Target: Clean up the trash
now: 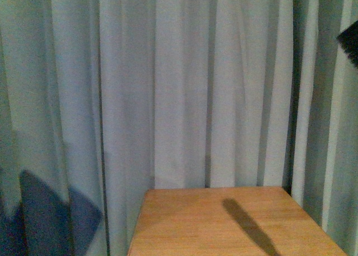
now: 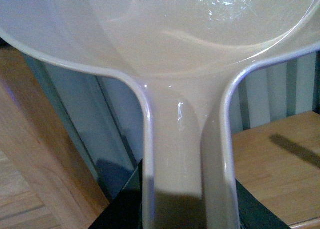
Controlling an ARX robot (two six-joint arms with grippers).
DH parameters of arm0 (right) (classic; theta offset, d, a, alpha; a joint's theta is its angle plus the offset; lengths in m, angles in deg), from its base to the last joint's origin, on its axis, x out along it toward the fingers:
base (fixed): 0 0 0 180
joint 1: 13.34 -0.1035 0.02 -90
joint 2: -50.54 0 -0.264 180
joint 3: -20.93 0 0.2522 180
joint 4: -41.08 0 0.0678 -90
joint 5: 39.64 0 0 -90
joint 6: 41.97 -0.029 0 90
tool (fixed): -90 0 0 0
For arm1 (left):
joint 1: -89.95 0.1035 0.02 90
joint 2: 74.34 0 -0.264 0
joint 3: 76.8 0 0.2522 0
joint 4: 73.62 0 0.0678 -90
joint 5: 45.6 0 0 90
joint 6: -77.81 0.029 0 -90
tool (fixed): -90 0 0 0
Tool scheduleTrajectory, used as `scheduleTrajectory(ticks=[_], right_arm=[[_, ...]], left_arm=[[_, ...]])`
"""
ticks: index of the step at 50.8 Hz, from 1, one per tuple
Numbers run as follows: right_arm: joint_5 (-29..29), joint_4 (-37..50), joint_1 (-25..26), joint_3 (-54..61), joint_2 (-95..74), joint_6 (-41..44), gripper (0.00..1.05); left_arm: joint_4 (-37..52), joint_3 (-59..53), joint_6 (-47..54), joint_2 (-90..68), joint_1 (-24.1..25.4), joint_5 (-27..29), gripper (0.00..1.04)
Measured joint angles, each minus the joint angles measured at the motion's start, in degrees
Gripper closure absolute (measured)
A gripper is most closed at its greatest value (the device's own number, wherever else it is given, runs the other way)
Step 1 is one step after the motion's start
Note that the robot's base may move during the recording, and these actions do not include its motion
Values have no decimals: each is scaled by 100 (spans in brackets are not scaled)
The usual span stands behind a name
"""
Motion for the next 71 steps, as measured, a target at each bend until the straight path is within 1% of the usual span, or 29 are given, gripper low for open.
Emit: scheduleTrajectory(ticks=[9, 42, 54, 71], right_arm=[[0, 0, 0, 0, 0, 0, 86], [-76, 0, 44, 0, 7, -13, 86], [24, 11, 9, 9, 11, -13, 86], [-7, 11, 22, 11, 7, -15, 86]], left_arm=[[197, -730, -81, 826, 46, -39, 81], [225, -758, -85, 857, 52, -109, 81], [227, -778, -107, 887, 61, -35, 81], [227, -785, -107, 876, 63, -66, 81]])
